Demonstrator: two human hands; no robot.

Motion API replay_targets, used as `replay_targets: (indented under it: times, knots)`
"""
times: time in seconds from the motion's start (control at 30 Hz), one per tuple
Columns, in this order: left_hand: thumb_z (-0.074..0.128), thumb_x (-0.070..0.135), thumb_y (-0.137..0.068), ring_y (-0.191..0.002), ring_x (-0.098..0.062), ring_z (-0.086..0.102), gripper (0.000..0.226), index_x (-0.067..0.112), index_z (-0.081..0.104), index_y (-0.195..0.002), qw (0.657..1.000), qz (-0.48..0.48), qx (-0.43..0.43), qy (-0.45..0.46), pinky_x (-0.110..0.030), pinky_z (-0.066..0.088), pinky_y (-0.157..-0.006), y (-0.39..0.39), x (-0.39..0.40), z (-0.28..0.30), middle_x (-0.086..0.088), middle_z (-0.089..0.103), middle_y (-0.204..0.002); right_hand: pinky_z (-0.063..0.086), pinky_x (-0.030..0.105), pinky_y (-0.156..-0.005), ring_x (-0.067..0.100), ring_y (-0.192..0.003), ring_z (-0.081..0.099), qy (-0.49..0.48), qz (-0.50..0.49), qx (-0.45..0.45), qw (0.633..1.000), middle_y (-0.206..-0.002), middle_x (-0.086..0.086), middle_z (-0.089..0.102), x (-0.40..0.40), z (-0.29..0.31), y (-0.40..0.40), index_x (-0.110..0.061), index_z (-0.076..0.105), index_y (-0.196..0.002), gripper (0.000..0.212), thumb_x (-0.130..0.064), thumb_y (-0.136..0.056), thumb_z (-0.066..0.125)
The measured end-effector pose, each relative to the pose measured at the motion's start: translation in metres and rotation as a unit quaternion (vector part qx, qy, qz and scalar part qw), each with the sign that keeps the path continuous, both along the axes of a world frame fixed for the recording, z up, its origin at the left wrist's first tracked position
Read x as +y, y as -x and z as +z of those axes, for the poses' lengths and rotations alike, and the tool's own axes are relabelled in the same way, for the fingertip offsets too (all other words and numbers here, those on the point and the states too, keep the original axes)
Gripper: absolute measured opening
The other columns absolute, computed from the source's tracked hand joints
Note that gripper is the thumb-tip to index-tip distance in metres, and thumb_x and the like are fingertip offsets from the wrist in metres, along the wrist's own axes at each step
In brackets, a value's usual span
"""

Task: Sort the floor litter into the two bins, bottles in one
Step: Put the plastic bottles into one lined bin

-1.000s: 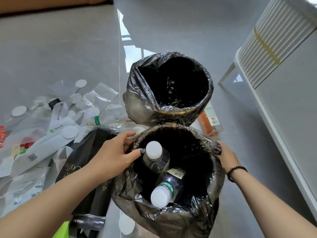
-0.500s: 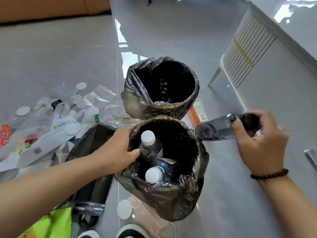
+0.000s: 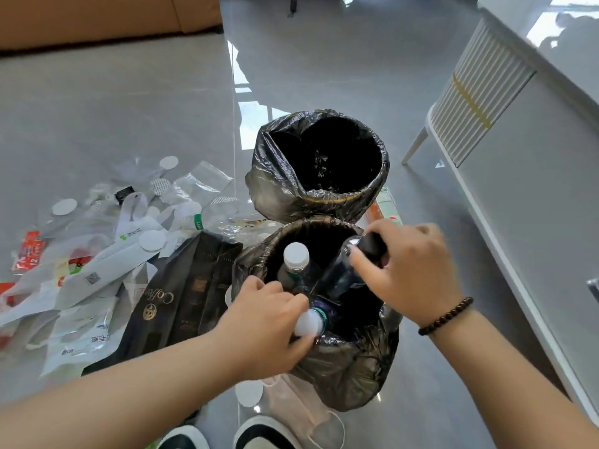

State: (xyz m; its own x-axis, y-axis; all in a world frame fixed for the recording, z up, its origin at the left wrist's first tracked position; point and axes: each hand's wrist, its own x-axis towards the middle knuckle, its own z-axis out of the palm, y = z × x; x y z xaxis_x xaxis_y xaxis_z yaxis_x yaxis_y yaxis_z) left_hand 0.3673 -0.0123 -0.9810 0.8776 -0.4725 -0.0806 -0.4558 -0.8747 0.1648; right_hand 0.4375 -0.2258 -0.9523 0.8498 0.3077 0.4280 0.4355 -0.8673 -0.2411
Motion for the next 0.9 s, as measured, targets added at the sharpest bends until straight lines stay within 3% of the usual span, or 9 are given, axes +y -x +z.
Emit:
replay_targets:
  times: [0.07,0.13,0.3,0.43,0.5,0.6,0.7,0.83,0.9]
  knots:
    - [0.041,0.053,-0.081,-0.064,-0.019,0.057,0.032,0.024,0.056,-0.082,1.000,0.014,0.017,-0.022,-0.036,0.040,-0.067,-0.001,-0.006,-0.008,0.009,0.057,-0.061,0.046,0.038,-0.070,0.021,-0.049,0.051,0.081,0.003,0.012,0.997,-0.052,-0.004,0.052,0.007,-0.020,-0.004,-0.018,0.058,-0.075,0.035,-0.051,-0.082,0.049]
    - [0.037,0.052,-0.083,-0.072,-0.020,0.059,0.035,0.023,0.055,-0.093,0.999,0.036,0.038,-0.012,-0.037,0.039,-0.075,-0.004,-0.010,-0.009,0.007,0.061,-0.070,0.044,0.037,-0.067,0.021,-0.051,0.053,0.139,0.014,0.018,0.990,-0.052,-0.004,0.053,0.013,-0.036,-0.009,-0.018,0.055,-0.075,0.034,-0.050,-0.081,0.050]
    - [0.036,0.054,-0.088,-0.091,-0.016,0.055,0.038,0.027,0.048,-0.112,0.996,0.052,0.067,0.020,-0.039,0.031,-0.095,-0.005,-0.015,-0.012,0.009,0.062,-0.091,0.038,0.035,-0.063,0.022,-0.048,0.053,0.223,0.049,0.052,0.972,-0.052,-0.004,0.053,0.024,-0.071,-0.014,-0.016,0.050,-0.075,0.034,-0.044,-0.074,0.068]
    - [0.036,0.056,-0.088,-0.092,-0.014,0.056,0.039,0.027,0.049,-0.112,0.997,0.048,0.060,0.031,-0.036,0.028,-0.096,-0.004,-0.008,-0.012,0.010,0.063,-0.091,0.041,0.037,-0.067,0.022,-0.051,0.057,0.279,0.042,0.096,0.954,-0.054,-0.001,0.059,0.027,-0.082,-0.016,-0.017,0.053,-0.074,0.037,-0.047,-0.068,0.074]
    - [0.037,0.056,-0.086,-0.090,-0.012,0.059,0.043,0.027,0.053,-0.112,0.995,0.044,0.047,0.072,-0.034,0.031,-0.095,-0.005,-0.001,-0.013,0.011,0.064,-0.088,0.040,0.038,-0.075,0.023,-0.063,0.062,0.293,0.053,0.120,0.947,-0.065,-0.001,0.064,0.028,-0.078,-0.014,-0.017,0.057,-0.083,0.035,-0.050,-0.077,0.066]
    - [0.047,0.049,-0.086,-0.087,-0.011,0.060,0.037,0.024,0.060,-0.110,0.988,0.023,0.031,0.151,-0.032,0.044,-0.083,-0.010,0.020,-0.016,0.014,0.062,-0.090,0.040,0.037,-0.077,0.021,-0.072,0.064,0.197,0.052,0.141,0.969,-0.073,-0.004,0.065,0.021,-0.061,-0.015,-0.019,0.061,-0.094,0.032,-0.048,-0.088,0.050]
    - [0.052,0.036,-0.086,-0.096,-0.012,0.057,0.033,0.018,0.062,-0.112,0.975,0.060,0.006,0.215,-0.030,0.046,-0.084,-0.023,0.054,-0.020,0.007,0.058,-0.101,0.047,0.031,-0.068,0.018,-0.059,0.061,-0.044,-0.019,0.105,0.993,-0.062,-0.008,0.063,0.003,-0.038,-0.020,-0.018,0.068,-0.088,0.020,-0.035,-0.087,0.058]
    - [0.056,0.034,-0.081,-0.121,-0.011,0.048,0.044,0.019,0.057,-0.122,0.968,0.067,0.019,0.240,-0.023,0.037,-0.104,-0.034,0.074,-0.025,0.006,0.047,-0.123,0.045,0.025,-0.061,0.014,-0.060,0.056,-0.202,-0.159,0.144,0.956,-0.064,-0.005,0.062,-0.020,-0.047,-0.052,-0.016,0.067,-0.084,0.006,-0.019,-0.086,0.061]
    - [0.060,0.034,-0.079,-0.132,-0.011,0.039,0.048,0.020,0.055,-0.125,0.971,0.023,0.058,0.233,-0.023,0.030,-0.111,-0.034,0.072,-0.031,0.005,0.042,-0.135,0.048,0.028,-0.064,0.014,-0.064,0.060,-0.288,-0.232,0.191,0.909,-0.069,-0.004,0.062,-0.028,-0.079,-0.074,-0.017,0.066,-0.086,0.008,-0.015,-0.085,0.058]
